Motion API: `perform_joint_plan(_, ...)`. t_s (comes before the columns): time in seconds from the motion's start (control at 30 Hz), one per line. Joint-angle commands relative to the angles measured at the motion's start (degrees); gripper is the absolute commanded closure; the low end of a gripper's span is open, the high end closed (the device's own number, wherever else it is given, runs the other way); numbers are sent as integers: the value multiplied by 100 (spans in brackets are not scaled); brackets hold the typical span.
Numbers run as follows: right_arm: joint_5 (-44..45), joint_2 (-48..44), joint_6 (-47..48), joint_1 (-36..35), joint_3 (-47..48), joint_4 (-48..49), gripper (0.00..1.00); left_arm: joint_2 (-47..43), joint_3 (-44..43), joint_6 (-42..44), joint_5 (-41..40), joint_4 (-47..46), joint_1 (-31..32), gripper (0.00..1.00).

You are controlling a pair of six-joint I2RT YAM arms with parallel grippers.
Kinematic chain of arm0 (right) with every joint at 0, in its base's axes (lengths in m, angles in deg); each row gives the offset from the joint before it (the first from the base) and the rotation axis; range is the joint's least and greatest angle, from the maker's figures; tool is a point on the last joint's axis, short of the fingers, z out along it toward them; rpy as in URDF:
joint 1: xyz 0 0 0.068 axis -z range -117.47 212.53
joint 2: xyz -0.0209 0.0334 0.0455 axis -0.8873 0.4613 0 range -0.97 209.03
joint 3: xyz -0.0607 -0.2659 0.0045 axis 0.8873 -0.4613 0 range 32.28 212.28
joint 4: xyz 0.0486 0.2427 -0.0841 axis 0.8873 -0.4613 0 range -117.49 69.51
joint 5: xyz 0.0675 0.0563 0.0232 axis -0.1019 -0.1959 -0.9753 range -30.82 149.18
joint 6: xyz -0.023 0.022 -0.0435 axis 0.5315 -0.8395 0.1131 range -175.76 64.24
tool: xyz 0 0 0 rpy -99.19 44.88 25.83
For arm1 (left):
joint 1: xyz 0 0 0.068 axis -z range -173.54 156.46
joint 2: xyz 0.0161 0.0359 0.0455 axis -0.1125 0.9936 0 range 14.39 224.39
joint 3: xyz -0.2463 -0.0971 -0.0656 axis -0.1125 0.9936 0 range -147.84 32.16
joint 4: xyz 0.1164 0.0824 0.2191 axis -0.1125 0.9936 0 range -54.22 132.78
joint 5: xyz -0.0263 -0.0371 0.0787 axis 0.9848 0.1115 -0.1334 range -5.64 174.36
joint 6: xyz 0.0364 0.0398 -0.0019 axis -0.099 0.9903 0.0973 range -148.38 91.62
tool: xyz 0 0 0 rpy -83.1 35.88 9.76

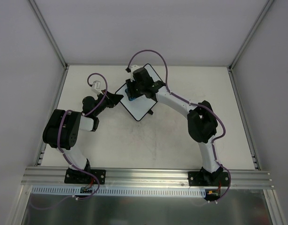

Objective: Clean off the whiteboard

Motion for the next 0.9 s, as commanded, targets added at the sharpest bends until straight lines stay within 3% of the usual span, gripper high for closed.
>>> perform_joint_plan(0.0,-222,166,-435,87,-269,99,100,-46,35,392,234,-495,108,100)
perform_joint_plan(0.4,59,26,-2139,878,-1437,732,100,-37,79,348,234,-600,108,100)
perform_joint_plan(0.67,482,-53,-2808,1265,-1983,846,100,-28,62,330,251,-574,108,100)
perform_joint_plan(0.87,157,78,-3133,1476,-2071,846,100,-28,62,339,260,-565,108,100)
